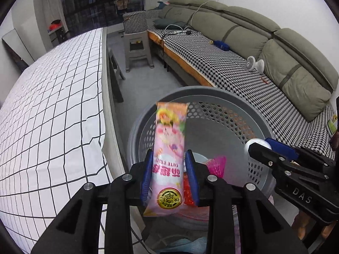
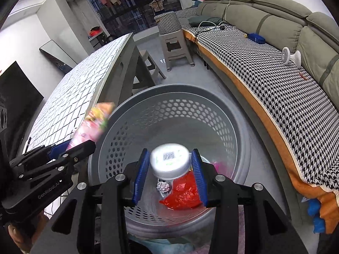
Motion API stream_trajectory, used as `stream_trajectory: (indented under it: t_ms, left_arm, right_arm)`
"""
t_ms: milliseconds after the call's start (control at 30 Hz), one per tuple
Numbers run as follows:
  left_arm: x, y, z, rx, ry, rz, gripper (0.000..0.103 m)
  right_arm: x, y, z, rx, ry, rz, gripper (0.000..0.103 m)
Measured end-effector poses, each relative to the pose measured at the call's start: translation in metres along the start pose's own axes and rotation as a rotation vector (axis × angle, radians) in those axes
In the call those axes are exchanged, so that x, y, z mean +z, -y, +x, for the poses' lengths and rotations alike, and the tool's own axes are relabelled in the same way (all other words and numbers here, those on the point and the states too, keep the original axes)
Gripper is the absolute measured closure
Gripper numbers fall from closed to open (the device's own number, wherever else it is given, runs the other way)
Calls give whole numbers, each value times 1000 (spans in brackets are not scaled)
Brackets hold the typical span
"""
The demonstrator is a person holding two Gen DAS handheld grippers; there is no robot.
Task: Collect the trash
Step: 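Carry the pink tube and white cap over the grey basket, then open both tools to drop the tube and cap into the basket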
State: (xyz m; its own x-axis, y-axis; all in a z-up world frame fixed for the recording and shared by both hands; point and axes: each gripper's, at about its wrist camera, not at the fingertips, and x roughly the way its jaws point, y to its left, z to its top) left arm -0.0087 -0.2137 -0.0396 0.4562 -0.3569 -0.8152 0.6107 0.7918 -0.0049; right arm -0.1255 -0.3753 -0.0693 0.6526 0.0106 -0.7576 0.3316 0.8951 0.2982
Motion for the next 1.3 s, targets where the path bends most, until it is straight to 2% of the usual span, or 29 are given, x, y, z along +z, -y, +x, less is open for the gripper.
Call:
stream_trajectory:
  t_ms: [67, 133, 167, 300, 400, 567, 633, 1300]
  left_arm:
    - [0, -1, 0, 6, -3, -3, 68]
    - [0, 1, 0, 15, 1, -4, 53]
    - [0, 0, -1, 18, 6, -4, 51]
    - [1, 0, -4, 31, 15, -6, 49]
    - [1, -1, -4, 57, 15, -12, 42]
    - [0, -2, -6, 98, 20, -15, 37]
    - [0, -3, -8, 105, 25, -18, 31]
    - [-2, -12, -10, 158, 36, -40, 9]
  right_arm:
    - [0, 2, -1, 0, 9, 5, 57]
    - [-1, 4, -3, 2, 19, 11, 54]
    - [-2, 4, -3, 2, 19, 11, 54]
    - [-4, 5, -3, -17, 23, 4, 54]
    - [-6, 4, -4, -28, 27, 8, 48]
    - [-8, 3, -6, -53, 35, 5, 46]
    - [-9, 3, -7, -62, 40, 4, 44]
    - [-14, 1, -5, -130, 40, -1, 41]
